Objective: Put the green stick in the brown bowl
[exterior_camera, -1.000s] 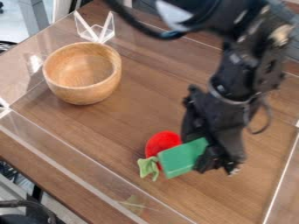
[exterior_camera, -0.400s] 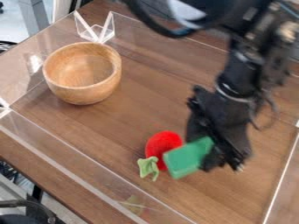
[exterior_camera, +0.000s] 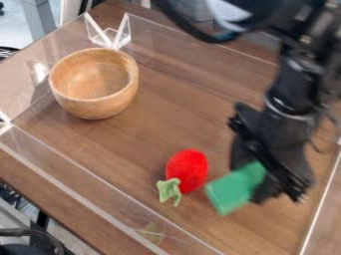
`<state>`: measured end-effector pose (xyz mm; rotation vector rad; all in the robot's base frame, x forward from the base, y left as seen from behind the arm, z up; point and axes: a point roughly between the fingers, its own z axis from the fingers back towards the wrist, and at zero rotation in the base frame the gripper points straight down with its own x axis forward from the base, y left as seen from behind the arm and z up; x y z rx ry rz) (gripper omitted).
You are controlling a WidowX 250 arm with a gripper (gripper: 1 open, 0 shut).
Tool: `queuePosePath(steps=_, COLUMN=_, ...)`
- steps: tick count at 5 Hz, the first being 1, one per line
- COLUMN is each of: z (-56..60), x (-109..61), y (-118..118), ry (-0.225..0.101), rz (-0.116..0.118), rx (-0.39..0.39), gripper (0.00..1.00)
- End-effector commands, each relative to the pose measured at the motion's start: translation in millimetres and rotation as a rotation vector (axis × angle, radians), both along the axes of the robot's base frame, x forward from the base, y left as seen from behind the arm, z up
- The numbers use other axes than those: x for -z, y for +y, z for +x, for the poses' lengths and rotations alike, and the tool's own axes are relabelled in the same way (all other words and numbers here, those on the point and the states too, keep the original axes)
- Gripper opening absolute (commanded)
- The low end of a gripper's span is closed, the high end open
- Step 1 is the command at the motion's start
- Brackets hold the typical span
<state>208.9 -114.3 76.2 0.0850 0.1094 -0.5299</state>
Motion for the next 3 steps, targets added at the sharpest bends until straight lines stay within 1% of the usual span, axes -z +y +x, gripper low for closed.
queuePosePath(steps=1, z=13.9, x=-21.9, y=15.0, ry=-0.046, rz=-0.025, rx=-0.072, gripper=0.00)
queuePosePath(steps=2, z=19.3, x=-34.0, y=26.7, ry=-0.058, rz=-0.033, rx=-0.122, gripper=0.00)
queuePosePath(steps=3, z=15.2, x=-33.5, y=36.2, ry=-0.065, rz=-0.035, rx=-0.137, gripper=0.00)
